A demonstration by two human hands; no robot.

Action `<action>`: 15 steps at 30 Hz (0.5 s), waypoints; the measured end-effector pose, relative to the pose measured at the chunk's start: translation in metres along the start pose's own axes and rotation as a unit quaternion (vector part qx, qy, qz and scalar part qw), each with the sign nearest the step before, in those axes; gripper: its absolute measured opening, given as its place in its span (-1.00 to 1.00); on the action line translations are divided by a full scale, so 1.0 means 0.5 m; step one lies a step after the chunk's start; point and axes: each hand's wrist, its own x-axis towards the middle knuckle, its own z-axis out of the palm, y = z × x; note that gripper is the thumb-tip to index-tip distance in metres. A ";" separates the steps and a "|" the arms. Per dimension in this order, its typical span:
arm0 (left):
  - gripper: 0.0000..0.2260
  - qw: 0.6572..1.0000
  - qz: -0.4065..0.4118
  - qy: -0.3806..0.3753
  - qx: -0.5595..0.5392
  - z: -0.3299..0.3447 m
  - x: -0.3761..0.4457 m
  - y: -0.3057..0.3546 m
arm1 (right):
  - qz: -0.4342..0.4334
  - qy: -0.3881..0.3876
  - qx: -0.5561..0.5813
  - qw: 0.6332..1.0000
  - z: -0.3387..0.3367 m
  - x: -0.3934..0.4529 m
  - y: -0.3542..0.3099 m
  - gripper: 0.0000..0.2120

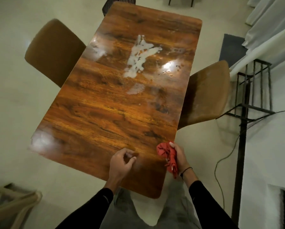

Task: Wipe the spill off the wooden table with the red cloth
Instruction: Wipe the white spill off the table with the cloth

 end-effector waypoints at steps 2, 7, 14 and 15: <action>-0.80 0.999 -0.036 0.021 0.003 0.050 -0.007 0.027 | 0.019 -0.011 -0.027 0.999 -0.051 0.015 -0.030 -0.63; -0.90 0.983 -0.125 0.122 -0.062 0.177 -0.036 0.120 | 0.061 -0.034 -0.051 0.996 -0.202 0.048 -0.122 -0.41; -0.91 0.954 -0.185 0.202 -0.119 0.275 -0.045 0.188 | 0.071 -0.135 -0.028 0.988 -0.259 0.110 -0.226 -0.30; -0.90 0.952 -0.194 0.206 -0.119 0.283 -0.044 0.188 | 0.072 -0.151 -0.032 0.985 -0.241 0.116 -0.234 -0.27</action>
